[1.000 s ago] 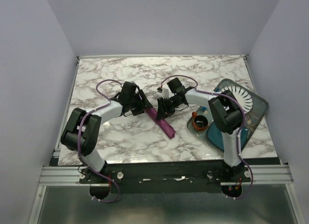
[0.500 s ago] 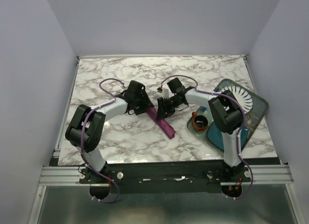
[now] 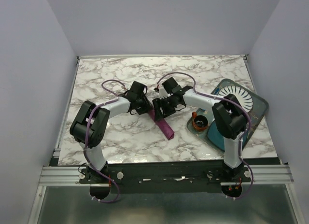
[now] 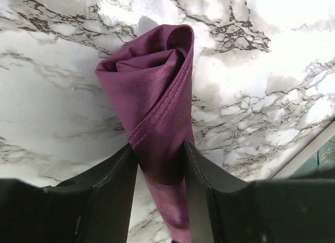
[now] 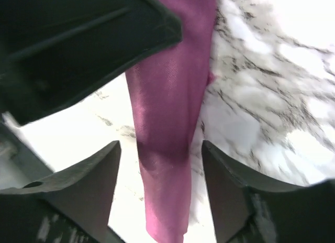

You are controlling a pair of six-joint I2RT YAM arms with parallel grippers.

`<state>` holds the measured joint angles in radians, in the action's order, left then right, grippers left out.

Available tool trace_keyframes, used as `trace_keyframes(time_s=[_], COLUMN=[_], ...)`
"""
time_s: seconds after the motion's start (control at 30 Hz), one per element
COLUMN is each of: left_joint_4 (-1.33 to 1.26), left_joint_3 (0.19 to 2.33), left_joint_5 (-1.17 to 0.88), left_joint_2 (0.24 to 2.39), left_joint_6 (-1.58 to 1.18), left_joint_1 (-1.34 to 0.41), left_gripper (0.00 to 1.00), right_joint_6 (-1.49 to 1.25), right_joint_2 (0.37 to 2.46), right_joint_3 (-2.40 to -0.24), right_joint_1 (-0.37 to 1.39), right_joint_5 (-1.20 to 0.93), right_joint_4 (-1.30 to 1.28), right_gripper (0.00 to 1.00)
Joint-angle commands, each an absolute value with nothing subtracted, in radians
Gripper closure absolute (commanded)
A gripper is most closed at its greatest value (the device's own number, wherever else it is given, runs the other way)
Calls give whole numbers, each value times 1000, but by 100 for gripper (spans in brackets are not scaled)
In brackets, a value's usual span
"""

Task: Fold the napkin, place the utensils inside, and roll it up
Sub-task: Roll the napkin with the utensil

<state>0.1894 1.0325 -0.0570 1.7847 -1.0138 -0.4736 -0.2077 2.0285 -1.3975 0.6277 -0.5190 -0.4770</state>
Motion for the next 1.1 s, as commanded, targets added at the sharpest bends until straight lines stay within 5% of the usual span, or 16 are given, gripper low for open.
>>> trace_keyframes(time_s=[0.0,0.17,0.37,0.8,1.07], left_joint_4=[196,199,198,140,86], left_joint_3=[1003,1000,989,940,899], left_joint_5=[-26,-40,-61,-84,-112], left_joint_2=[1784,1773,1770,1744,1730], left_joint_6=[-1011,-1006,-1020,-1051,-1054], left_joint_1=[-477,-476,-469,-460,-456], left_gripper=[53,53,53,53,53], right_joint_6=[-210,-248,-226,-268,-279], right_joint_2=[1902,1855,1885,1986,2011], right_joint_3=[-1416,-1350,-1307,-1312,-1290], right_joint_1=[771,893,986,1011,999], right_joint_5=[-40,300,426,353,376], right_joint_4=[-562,-451,-355,-311,-302], right_gripper=[25,20,18,23,37])
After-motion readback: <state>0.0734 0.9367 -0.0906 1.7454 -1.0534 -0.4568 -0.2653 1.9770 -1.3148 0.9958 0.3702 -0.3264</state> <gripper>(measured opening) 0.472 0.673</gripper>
